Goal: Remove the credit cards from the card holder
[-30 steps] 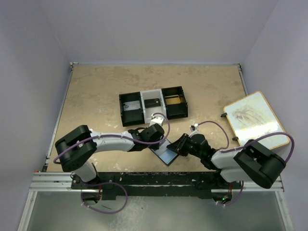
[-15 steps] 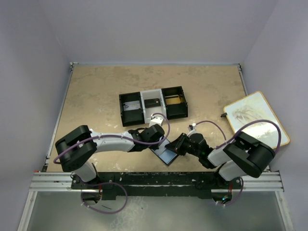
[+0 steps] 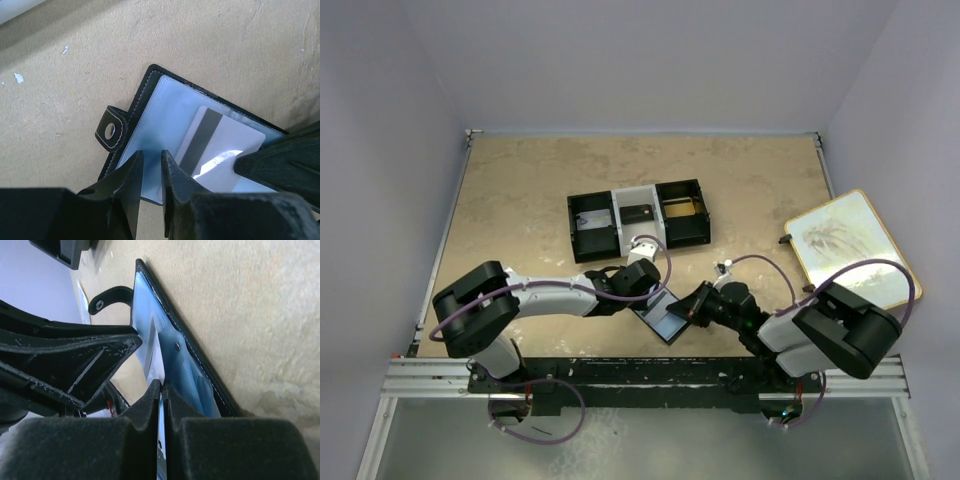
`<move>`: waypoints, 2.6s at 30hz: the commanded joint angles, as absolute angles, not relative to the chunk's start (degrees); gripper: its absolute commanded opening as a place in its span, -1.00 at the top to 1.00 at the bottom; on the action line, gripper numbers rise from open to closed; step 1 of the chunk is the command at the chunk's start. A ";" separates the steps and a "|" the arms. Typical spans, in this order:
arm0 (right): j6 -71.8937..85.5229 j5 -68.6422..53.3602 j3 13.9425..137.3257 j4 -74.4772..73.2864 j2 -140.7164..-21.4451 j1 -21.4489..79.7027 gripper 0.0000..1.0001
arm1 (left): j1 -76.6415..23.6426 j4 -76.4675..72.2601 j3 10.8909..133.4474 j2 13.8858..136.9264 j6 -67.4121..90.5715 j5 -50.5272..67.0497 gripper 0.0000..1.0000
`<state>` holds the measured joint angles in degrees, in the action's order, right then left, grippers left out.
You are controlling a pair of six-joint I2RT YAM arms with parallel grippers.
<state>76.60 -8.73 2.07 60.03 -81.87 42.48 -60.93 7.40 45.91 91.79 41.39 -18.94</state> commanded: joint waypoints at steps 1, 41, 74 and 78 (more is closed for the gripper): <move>77.30 -8.17 0.59 56.41 -77.15 42.89 0.91 | -60.91 8.84 44.86 90.46 41.48 -19.75 0.62; 88.28 9.33 4.63 53.25 -75.91 51.68 0.50 | -61.08 9.65 45.04 89.28 41.73 -17.58 0.64; 76.76 9.37 1.21 40.21 -60.43 51.40 1.00 | -61.08 9.59 43.58 86.45 43.14 -19.50 0.66; 71.71 6.52 1.64 36.99 -57.40 50.81 1.00 | -61.02 9.41 43.53 85.73 43.49 -19.60 0.66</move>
<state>78.13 6.81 1.65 41.01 -59.61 51.27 -60.88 10.04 43.86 88.20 42.44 -18.44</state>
